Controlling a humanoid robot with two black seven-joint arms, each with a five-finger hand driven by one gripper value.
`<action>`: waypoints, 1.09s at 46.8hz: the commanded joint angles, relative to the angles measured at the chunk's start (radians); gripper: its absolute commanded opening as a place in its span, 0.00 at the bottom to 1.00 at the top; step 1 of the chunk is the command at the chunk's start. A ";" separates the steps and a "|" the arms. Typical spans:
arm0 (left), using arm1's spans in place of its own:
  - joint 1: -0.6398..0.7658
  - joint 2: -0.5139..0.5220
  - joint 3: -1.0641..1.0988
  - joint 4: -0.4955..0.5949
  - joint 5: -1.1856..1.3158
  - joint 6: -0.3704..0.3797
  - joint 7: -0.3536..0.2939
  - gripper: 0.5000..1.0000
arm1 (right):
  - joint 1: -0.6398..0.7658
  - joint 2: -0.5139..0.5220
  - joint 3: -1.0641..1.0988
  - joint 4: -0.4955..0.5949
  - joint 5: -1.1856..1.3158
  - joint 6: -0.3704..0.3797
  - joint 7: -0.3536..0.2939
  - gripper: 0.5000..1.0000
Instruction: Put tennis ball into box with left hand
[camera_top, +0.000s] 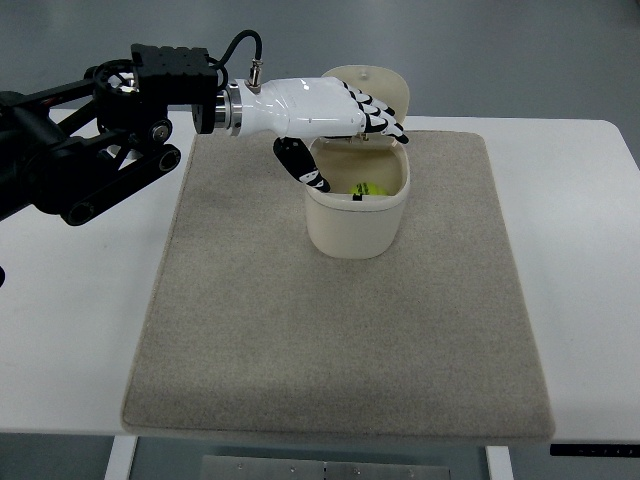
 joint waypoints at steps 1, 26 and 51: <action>0.012 0.014 0.000 -0.020 -0.012 0.000 0.000 0.98 | 0.000 0.000 0.000 0.001 0.000 0.000 0.000 0.80; 0.110 0.388 0.004 -0.230 -0.495 -0.003 -0.003 0.99 | 0.000 0.000 0.000 0.000 0.000 0.000 0.000 0.80; 0.302 0.275 0.003 0.029 -1.506 -0.020 0.000 0.98 | 0.000 0.000 0.000 0.000 0.000 0.000 0.000 0.81</action>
